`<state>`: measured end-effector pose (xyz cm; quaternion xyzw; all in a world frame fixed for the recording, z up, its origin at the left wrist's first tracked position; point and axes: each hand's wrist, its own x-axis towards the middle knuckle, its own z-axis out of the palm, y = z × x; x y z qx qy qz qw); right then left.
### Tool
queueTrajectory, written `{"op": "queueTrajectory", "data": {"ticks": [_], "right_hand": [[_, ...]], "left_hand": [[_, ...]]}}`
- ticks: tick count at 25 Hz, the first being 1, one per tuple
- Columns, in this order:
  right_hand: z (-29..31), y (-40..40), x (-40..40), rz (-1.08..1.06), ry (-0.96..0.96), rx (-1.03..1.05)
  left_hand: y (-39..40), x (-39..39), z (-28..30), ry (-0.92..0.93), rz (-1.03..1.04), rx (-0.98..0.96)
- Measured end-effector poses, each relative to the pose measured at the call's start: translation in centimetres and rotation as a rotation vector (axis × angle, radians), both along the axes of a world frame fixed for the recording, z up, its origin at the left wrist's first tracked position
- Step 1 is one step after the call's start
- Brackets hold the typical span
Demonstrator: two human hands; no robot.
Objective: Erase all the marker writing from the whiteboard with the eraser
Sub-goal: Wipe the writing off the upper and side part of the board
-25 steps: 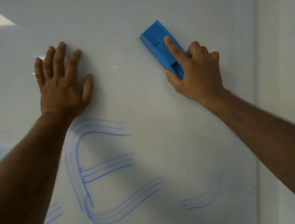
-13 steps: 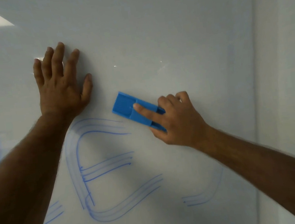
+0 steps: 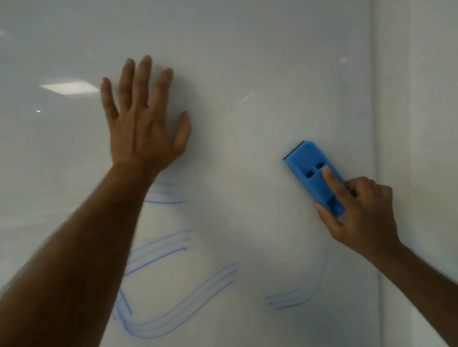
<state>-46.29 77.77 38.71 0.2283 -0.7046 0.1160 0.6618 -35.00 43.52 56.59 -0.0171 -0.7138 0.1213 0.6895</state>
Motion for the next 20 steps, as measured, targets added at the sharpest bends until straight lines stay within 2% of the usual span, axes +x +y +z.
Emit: {"op": "queueTrajectory", "data": {"ticks": [2,4,6,10,13,16,20], "right_hand": [[-1.5,0.4,-0.1,0.019,-0.091,-0.134],[-4.1,0.3,0.1,0.041,-0.121,-0.144],[-7.7,0.2,0.5,0.05,-0.111,-0.003],[-14.6,0.6,0.9,0.028,-0.028,0.426],[-15.4,1.5,0.3,-0.002,0.038,0.546],[-13.3,2.3,-0.1,-0.021,0.055,0.423],[-11.6,1.3,0.3,-0.007,-0.116,-0.008]], "left_hand": [[2.4,-1.3,-0.4,-0.026,-0.028,-0.046],[4.3,-2.4,-0.8,-0.045,-0.041,-0.091],[5.7,-3.2,-1.1,-0.077,-0.022,-0.105],[6.8,-3.9,-1.5,-0.12,0.06,-0.088],[6.7,-3.8,-1.5,-0.131,0.088,-0.098],[6.8,-3.6,-1.5,-0.152,0.105,-0.092],[6.8,-3.5,-1.4,-0.156,0.121,-0.089]]}}
